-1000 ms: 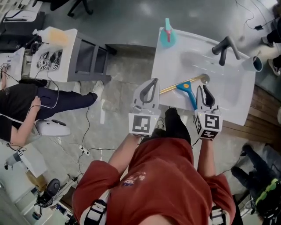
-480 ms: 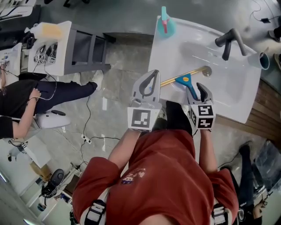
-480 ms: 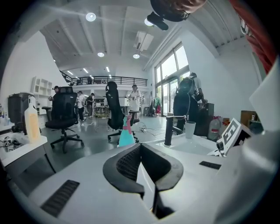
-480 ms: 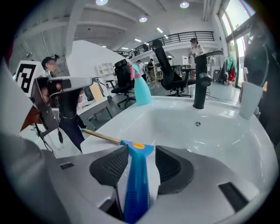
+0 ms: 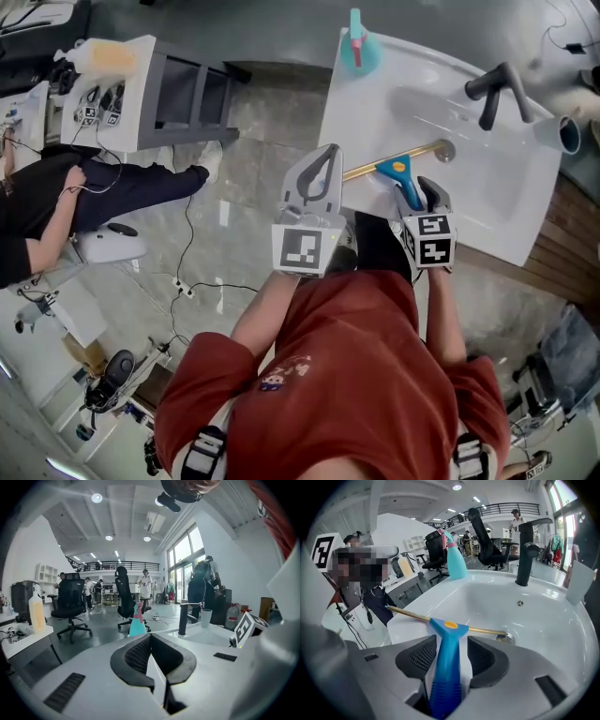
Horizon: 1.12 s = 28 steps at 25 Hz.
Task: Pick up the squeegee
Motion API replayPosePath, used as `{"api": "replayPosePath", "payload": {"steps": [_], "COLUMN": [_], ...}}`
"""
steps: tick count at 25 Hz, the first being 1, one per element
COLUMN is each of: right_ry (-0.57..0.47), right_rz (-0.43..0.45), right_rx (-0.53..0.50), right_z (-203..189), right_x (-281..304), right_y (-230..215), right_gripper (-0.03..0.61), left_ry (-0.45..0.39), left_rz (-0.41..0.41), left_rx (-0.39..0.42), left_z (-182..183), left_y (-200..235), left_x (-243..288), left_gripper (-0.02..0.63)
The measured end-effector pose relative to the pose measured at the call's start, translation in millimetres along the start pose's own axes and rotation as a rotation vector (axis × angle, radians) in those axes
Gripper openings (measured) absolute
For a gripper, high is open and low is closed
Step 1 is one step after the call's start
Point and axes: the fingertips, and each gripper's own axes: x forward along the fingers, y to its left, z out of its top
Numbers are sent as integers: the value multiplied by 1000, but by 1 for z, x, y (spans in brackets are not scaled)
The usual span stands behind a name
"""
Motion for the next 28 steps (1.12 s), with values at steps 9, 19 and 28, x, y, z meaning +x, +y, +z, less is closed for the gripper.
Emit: {"api": "replayPosePath", "payload": {"steps": [9,19,28], "right_ry": [115,84,17], "right_rz": [9,-39,-120], "right_rx": [-78,-60,-49], "right_z": [-8,-7,-20], "right_x": [6,-5,-37], "right_y": [5,7,21], "right_gripper": [156,141,141], "left_ry": [-13,-36,-77], "left_rz": [13,7,-18], "left_rx": [17,26,45], "left_z": [7,19,25], "left_y": [2,0,-13], "left_x": [-9,-25,-65], "left_gripper": [18,18,18]}}
